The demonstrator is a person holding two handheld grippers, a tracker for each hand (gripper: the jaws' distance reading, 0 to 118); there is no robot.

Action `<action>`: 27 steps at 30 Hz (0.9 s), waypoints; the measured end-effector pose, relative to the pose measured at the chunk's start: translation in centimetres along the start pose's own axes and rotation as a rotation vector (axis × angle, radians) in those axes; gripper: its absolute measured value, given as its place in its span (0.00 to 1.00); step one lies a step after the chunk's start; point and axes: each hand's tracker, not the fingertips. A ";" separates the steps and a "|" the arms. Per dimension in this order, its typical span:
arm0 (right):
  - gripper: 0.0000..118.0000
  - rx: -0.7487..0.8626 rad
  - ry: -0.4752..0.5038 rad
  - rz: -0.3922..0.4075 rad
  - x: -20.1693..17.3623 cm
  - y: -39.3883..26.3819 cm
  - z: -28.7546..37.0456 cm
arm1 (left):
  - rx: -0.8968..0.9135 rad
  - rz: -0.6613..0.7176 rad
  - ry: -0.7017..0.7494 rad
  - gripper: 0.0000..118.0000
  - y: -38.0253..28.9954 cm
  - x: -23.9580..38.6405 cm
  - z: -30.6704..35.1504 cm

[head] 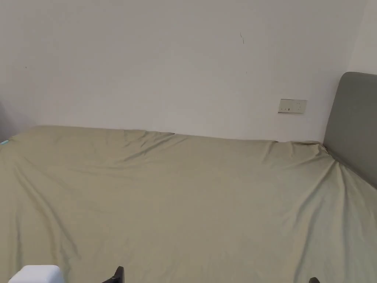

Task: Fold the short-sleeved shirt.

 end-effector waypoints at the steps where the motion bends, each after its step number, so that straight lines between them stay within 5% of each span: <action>1: 1.00 0.009 -0.020 0.003 0.1 -0.1 -0.3 | -0.006 0.014 0.016 1.00 0.0 0.1 0.2; 12: 1.00 0.024 -0.071 -0.008 0.8 0.7 0.0 | 0.012 0.075 -0.142 1.00 2.3 1.1 1.5; 27: 1.00 -0.014 -0.033 0.009 -0.2 0.2 -0.3 | -0.084 0.033 -0.094 1.00 3.2 1.7 0.8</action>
